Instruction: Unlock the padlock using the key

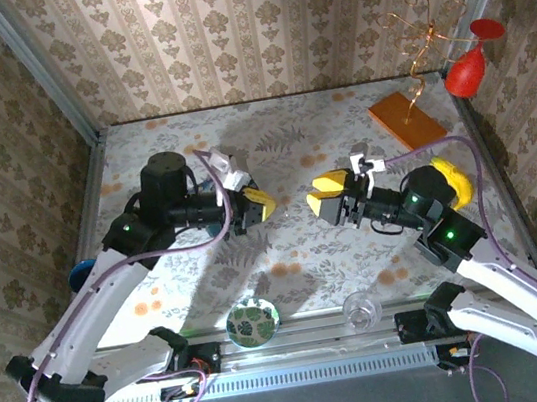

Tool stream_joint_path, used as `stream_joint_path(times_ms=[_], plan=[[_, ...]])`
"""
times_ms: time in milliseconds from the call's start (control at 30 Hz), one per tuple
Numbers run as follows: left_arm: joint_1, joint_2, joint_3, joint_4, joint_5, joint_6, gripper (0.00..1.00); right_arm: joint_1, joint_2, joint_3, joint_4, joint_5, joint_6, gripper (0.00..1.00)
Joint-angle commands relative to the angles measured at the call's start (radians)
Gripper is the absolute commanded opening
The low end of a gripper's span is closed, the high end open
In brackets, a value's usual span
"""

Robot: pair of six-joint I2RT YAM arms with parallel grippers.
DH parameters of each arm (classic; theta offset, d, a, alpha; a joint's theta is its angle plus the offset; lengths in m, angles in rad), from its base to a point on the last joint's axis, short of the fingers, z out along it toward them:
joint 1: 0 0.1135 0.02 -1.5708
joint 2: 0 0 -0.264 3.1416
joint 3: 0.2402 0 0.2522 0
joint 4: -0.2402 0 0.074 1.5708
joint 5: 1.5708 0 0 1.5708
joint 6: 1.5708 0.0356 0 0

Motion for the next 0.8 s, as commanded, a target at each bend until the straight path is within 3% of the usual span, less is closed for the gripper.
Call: stream_joint_path(times_ms=[0,200,767], plan=[[-0.017,0.017,0.055,-0.110,0.011,0.102,0.00,0.006,0.031,0.050,-0.007,-0.137,-0.041,0.51],[-0.044,0.027,0.062,-0.120,0.018,0.134,0.00,0.009,0.092,0.081,0.012,-0.246,-0.031,0.43],[-0.039,0.006,0.002,0.028,0.048,0.052,0.00,0.052,0.196,0.092,0.064,-0.303,-0.020,0.37]])
